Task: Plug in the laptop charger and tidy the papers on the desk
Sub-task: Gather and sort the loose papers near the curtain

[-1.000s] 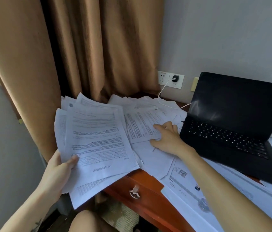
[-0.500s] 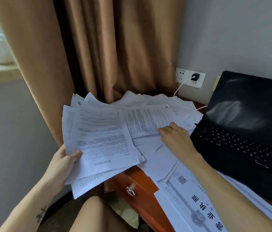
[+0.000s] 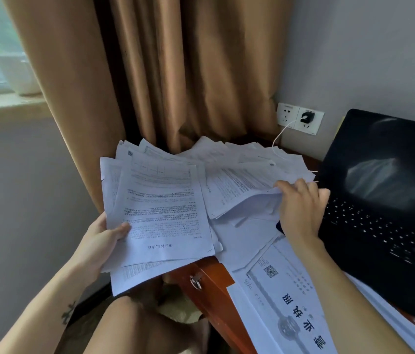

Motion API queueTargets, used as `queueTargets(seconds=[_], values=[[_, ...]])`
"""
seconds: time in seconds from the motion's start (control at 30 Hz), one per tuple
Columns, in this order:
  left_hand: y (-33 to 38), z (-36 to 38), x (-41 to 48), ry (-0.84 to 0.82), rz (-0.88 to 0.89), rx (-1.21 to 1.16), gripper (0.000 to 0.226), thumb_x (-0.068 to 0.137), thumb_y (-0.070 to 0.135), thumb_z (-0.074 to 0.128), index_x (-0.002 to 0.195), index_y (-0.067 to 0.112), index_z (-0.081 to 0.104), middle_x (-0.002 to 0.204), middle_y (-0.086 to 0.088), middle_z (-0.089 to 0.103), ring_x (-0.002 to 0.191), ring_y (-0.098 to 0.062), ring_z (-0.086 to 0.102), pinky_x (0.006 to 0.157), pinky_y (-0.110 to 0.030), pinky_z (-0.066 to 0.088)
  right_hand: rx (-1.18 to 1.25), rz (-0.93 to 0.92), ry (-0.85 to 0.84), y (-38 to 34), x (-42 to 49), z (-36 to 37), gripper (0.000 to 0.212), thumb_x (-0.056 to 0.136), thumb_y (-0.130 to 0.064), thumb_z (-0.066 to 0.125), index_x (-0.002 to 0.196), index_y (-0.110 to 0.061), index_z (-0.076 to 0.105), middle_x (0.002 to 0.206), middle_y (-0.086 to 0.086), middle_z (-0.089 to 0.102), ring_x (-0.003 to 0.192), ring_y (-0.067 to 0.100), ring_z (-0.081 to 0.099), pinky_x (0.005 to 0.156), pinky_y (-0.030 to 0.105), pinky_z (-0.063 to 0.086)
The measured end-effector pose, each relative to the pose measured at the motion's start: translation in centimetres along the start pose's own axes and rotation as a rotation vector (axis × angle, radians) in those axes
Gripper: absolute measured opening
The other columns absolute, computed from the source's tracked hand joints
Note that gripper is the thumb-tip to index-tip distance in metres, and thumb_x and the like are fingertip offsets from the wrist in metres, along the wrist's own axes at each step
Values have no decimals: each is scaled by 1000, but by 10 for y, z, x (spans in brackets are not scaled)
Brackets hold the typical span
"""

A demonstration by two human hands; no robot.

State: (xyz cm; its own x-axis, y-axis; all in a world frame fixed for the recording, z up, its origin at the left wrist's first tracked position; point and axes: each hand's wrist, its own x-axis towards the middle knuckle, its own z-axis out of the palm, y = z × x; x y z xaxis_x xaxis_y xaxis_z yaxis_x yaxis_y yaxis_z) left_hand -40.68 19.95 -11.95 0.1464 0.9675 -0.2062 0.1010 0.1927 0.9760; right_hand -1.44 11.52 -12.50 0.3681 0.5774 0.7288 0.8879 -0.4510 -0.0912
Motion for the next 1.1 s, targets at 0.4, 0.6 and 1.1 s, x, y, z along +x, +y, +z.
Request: queueTargets(seconds=[0.4, 0.6, 1.1], values=[[6, -12, 10, -75, -6, -32, 29, 104, 5, 59, 121, 27, 66, 108, 1, 80, 98, -27, 77, 89, -46, 59, 618, 522, -268, -7, -1, -12, 28, 94, -44, 64, 88, -17, 67, 79, -9, 68, 76, 9, 64, 71, 31, 52], [4, -18, 19, -101, -17, -63, 28, 104, 7, 60, 122, 28, 65, 107, 2, 80, 94, -25, 77, 79, -42, 59, 748, 812, -413, 6, 15, -14, 31, 94, -6, 68, 119, -7, 50, 100, 16, 64, 54, 22, 64, 55, 33, 53], [1, -16, 39, -146, 1, -68, 29, 103, 10, 62, 115, 36, 65, 103, 5, 80, 96, -27, 75, 84, -46, 58, -170, 358, -733, 50, 33, -66, 82, 107, -29, 43, 159, -9, -16, 133, 22, 57, 105, 34, 62, 81, 41, 49]])
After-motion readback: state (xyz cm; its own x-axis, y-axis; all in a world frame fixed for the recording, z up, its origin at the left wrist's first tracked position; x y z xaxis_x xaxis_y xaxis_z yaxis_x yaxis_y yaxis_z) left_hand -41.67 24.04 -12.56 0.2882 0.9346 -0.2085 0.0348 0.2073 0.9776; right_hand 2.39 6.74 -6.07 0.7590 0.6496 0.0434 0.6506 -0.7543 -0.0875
